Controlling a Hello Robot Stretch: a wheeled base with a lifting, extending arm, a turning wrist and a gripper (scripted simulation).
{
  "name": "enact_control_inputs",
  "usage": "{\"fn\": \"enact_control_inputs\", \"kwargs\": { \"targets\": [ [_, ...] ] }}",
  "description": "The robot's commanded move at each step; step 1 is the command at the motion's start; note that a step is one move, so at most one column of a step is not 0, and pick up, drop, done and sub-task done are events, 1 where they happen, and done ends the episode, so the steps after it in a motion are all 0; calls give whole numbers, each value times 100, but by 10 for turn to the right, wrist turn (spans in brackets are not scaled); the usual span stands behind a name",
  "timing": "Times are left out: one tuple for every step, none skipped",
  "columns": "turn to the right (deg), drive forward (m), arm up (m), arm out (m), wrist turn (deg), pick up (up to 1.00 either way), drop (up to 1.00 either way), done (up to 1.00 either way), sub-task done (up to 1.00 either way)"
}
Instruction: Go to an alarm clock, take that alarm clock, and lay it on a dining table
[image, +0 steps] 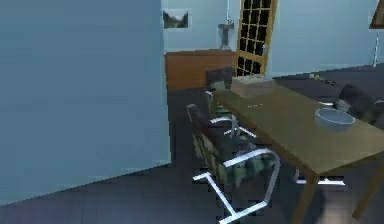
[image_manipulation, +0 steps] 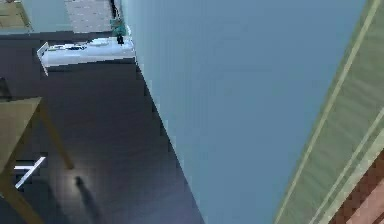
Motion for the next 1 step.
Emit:
{"fn": "enact_control_inputs", "kwargs": {
  "targets": [
    [450, 0, 0, 0, 0, 0, 0, 0, 0]
  ]
}}
